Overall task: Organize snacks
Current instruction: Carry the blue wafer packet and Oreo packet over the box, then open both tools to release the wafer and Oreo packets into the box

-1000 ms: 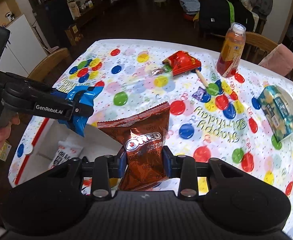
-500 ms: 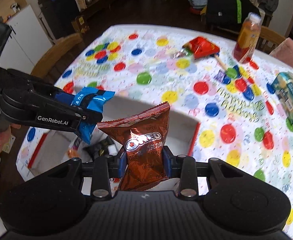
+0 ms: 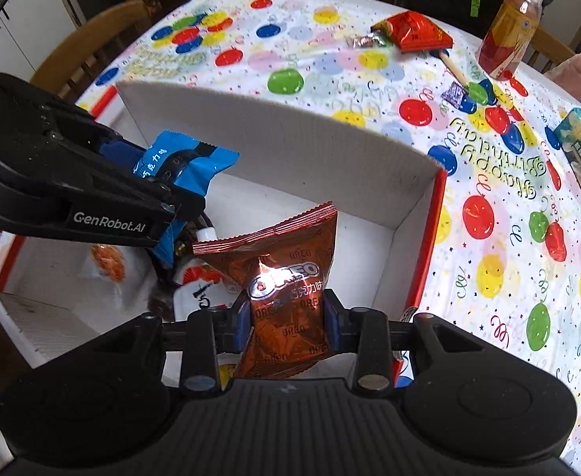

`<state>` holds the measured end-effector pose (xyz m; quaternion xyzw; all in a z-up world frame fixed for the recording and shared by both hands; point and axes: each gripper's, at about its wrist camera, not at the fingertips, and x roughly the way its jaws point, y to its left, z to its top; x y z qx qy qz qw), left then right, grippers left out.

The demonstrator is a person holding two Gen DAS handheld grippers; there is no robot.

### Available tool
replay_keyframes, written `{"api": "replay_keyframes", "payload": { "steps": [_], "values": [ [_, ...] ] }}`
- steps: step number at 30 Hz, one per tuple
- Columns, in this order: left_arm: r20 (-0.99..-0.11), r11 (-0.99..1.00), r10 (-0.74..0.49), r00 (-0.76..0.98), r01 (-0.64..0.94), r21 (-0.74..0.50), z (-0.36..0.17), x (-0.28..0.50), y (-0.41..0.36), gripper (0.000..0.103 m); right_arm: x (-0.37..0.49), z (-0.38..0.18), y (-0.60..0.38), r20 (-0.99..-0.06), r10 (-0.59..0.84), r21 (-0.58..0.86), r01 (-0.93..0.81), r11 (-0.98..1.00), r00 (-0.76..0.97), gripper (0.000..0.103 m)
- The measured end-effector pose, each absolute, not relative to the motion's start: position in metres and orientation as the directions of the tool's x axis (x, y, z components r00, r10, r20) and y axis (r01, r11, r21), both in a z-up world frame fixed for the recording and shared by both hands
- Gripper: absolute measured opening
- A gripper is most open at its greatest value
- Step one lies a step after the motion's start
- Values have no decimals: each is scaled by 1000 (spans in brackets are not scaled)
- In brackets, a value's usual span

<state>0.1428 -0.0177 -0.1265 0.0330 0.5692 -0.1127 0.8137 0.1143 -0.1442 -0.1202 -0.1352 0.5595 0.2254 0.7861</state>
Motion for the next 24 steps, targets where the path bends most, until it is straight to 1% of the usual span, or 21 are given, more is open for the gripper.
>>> {"api": "replay_keyframes", "payload": {
  "steps": [8,14,18,20,22,24],
  "values": [
    [-948,976,-129,291,207,-70,-149,148,-18,39,117,-130,-144,-944,210,62,-491,869,254,36],
    [-952,977,-120,281,206,-62,-157,150,-17,39,121,-132,-146,-942,220,79,-470,879,252,36],
    [-952,977,-125,278,200,-70,-158,151,-16,39,119,-130,-145,-941,213,64,-479,876,264,37],
    [-952,977,-128,277,200,-73,-157,151,-15,40,119,-128,-145,-938,204,48,-477,878,280,44],
    [-952,977,-130,276,200,-76,-157,151,-15,40,118,-126,-146,-935,205,45,-478,877,289,48],
    [-952,976,-134,275,201,-79,-156,151,-13,41,118,-123,-148,-933,213,53,-478,877,289,50]
  ]
}}
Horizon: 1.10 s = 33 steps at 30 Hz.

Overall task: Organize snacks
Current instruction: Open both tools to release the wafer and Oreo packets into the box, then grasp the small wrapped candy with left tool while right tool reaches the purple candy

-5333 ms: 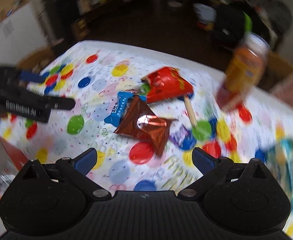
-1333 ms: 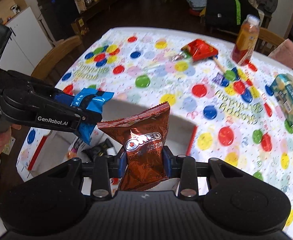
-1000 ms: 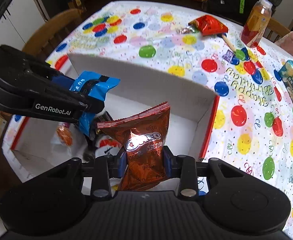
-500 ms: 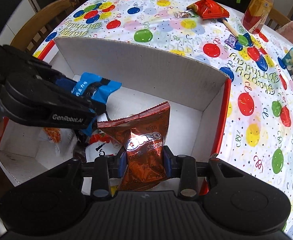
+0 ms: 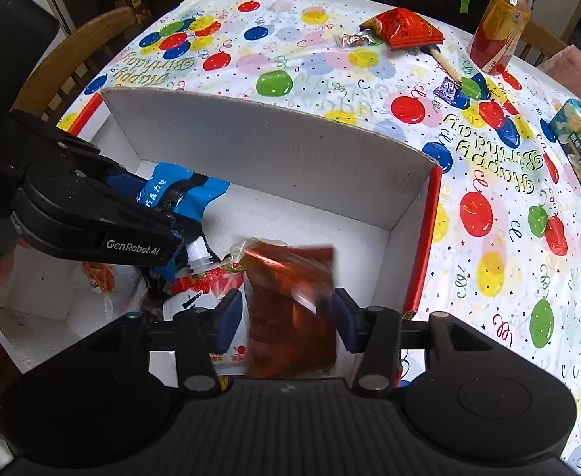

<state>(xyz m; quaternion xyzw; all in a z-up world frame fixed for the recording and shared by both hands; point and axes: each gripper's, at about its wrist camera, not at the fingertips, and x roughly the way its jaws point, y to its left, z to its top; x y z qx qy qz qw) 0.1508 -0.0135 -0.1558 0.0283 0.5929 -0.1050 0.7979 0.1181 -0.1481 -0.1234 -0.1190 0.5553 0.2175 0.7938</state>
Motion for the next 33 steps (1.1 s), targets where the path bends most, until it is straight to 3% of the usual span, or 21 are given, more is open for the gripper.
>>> {"api": "replay_keyframes", "payload": {
  "steps": [4,9,15,22,30,33],
  "values": [
    [-950,976,-144,277,198,-91,-152,149,-10,45,116,-117,-151,-927,222,53,-479,876,303,51],
    [-938,975,-155,311,202,-94,-140,144,-7,62,110,-105,-153,-917,247,71,-480,874,314,57],
    [-921,971,-187,341,207,-121,-122,137,-2,65,105,-84,-157,-904,280,98,-482,871,322,67],
    [-884,964,-215,415,234,-125,-89,127,-2,76,100,-56,-159,-878,315,114,-482,869,361,68],
    [-830,961,-189,526,272,-46,-53,123,-12,89,109,-26,-169,-851,302,85,-455,887,430,68],
    [-813,958,-190,551,286,-31,-42,127,-18,94,120,-16,-177,-840,300,82,-442,893,451,75]
  ]
}}
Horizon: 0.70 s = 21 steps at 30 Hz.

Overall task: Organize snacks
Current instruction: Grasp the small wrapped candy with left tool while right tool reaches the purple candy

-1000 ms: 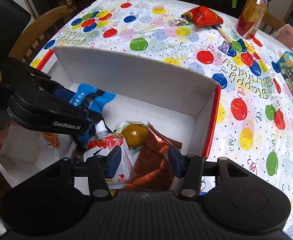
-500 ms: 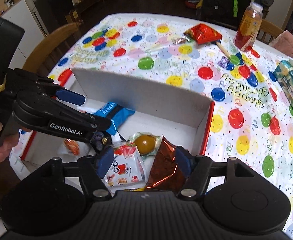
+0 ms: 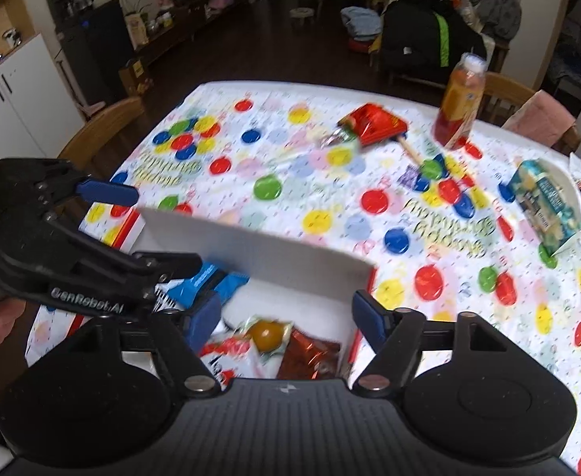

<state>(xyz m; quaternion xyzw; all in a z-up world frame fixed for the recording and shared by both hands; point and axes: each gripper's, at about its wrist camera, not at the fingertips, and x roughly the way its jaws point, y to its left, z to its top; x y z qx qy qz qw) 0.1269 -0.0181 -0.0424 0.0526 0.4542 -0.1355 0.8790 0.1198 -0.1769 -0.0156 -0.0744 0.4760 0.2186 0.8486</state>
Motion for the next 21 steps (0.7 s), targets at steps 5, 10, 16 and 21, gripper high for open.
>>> {"api": "replay_keyframes", "payload": {
  "steps": [5,10,16,21],
  "values": [
    [-789,955,-196,582,297,-18,-30,143,-29,100,147,-3,-192,-827,300,86,-419,904,476,75],
    [-778,959,-201,596,283,-31,-22,168,-36,102,182,7,-210,-820,298,105,-385,917,488,75],
    [-769,968,-169,616,250,-12,-17,208,-42,102,230,10,-224,-816,279,99,-354,930,505,78],
    [-765,976,-140,629,217,0,-23,245,-42,102,272,-2,-231,-824,254,87,-331,940,506,78]
  ]
}}
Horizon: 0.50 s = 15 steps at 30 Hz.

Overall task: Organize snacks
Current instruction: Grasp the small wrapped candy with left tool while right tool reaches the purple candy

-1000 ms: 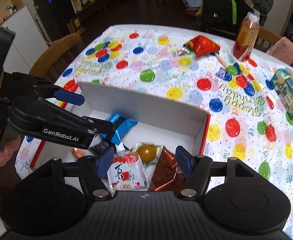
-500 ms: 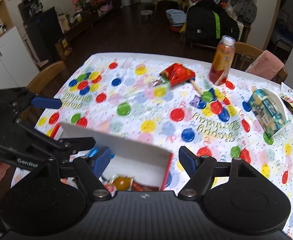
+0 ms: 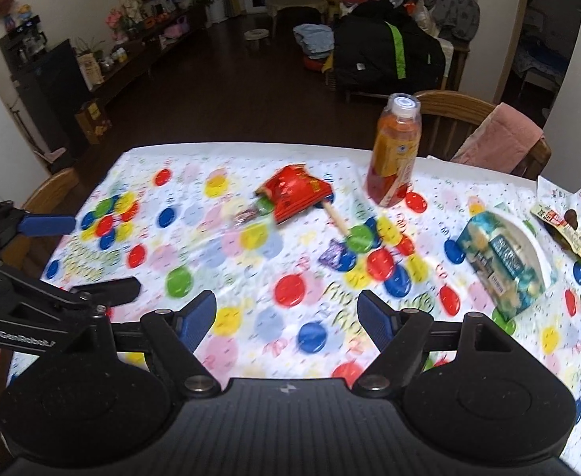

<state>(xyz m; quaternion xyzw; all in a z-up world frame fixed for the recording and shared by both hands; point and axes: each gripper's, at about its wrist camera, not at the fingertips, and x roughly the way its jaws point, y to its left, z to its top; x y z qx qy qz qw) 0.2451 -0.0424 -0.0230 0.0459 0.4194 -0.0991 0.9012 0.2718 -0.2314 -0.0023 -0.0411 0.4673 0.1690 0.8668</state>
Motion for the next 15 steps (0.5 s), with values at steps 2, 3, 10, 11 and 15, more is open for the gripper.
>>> {"api": "replay_keyframes", "payload": {
  "steps": [2,3,10,11,15],
  "values": [
    [-768,979,-128,628,204,4,-28,261,-42,102,290,-12,-234,-833,248,91,-320,943,494,78],
    [-768,981,-121,629,196,6,-31,268,-42,102,299,-17,-235,-838,244,94,-311,946,488,78],
    [-796,989,-79,600,148,13,-61,319,-37,102,356,-60,-241,-871,232,125,-261,957,434,78],
    [-799,990,-74,597,144,16,-66,326,-37,102,364,-67,-241,-875,227,125,-253,959,428,78],
    [-807,990,-41,589,135,48,-89,351,-38,102,391,-93,-242,-892,219,135,-229,964,395,78]
  ]
}}
